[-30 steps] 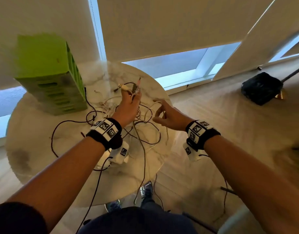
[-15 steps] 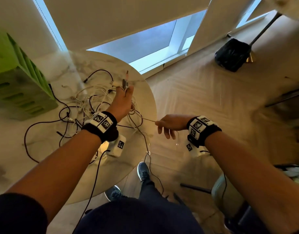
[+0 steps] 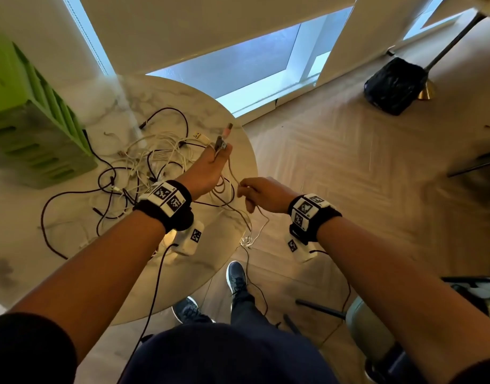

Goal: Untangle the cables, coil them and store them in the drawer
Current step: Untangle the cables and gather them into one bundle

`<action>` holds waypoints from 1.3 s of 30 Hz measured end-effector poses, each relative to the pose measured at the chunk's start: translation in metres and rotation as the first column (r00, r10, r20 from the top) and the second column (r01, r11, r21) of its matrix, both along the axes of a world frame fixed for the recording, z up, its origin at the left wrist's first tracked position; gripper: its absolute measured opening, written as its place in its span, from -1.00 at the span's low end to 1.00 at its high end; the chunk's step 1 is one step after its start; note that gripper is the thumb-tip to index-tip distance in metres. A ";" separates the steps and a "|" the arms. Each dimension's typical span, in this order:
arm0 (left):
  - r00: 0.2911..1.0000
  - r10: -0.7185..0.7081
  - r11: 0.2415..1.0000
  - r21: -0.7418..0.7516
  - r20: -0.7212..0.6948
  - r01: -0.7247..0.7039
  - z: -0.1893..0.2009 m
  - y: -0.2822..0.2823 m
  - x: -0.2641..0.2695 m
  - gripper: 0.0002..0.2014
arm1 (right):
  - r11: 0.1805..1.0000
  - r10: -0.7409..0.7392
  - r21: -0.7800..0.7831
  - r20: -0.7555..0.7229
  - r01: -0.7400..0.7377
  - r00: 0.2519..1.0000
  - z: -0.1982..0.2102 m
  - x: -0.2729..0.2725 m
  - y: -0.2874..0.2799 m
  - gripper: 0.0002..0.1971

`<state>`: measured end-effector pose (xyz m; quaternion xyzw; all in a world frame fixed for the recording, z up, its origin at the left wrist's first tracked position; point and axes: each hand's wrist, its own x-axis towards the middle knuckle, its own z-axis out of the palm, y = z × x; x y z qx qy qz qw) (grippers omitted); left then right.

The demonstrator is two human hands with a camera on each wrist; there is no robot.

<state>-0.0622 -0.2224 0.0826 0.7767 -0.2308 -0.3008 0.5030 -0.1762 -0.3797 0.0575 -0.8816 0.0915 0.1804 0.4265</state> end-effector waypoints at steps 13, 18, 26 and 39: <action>0.974 0.090 0.970 -0.205 -0.209 -0.134 -0.021 -0.007 0.012 -0.54 | 0.989 0.085 -0.134 0.198 -0.059 0.976 -0.014 -0.002 -0.025 -0.36; 0.972 0.120 0.968 -0.195 -0.201 -0.159 -0.017 -0.012 0.012 -0.35 | 0.952 0.275 -0.216 0.287 -0.217 0.918 -0.009 0.021 0.000 -0.76; 0.975 0.031 0.957 -0.276 -0.220 -0.093 -0.010 -0.006 0.015 -0.48 | 0.920 0.292 -0.310 0.133 -0.240 0.947 -0.017 0.023 -0.003 -0.77; 0.952 0.301 0.953 0.020 0.046 -0.302 -0.030 0.007 0.039 -0.43 | 0.875 0.151 -0.394 -0.333 -0.283 0.931 -0.019 0.024 -0.025 -0.69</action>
